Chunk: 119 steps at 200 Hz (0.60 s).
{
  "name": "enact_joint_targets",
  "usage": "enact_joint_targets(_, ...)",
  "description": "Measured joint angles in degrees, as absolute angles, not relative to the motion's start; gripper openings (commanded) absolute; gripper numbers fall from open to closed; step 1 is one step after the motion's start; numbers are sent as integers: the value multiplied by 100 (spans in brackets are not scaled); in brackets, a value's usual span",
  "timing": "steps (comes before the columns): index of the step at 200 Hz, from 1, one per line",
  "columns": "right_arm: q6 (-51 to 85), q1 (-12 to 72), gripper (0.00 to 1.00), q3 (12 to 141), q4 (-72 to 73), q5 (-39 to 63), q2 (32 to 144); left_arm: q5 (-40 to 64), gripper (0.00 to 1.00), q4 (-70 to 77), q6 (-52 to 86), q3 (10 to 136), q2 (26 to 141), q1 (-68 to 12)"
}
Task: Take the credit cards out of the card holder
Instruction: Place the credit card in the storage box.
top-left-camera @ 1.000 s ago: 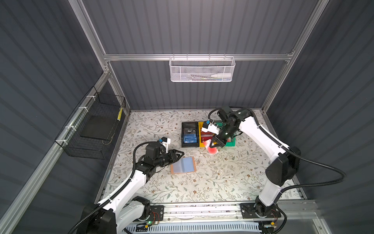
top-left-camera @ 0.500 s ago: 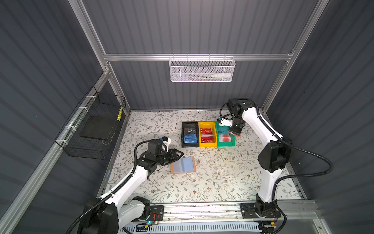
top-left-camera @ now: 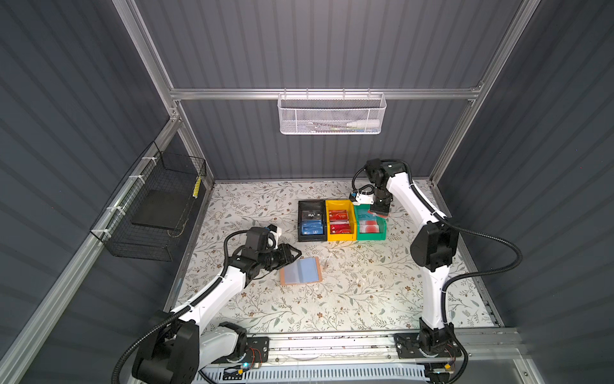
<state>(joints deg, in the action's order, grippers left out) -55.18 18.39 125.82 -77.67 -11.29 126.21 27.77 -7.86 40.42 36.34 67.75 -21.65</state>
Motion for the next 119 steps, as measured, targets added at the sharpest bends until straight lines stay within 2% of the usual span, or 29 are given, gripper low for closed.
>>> enact_joint_targets(119, -5642, 1957, 0, 12411, -7634, -1026, 13253, 2781, 46, -775, 3999, 3658, 7000, -2093)
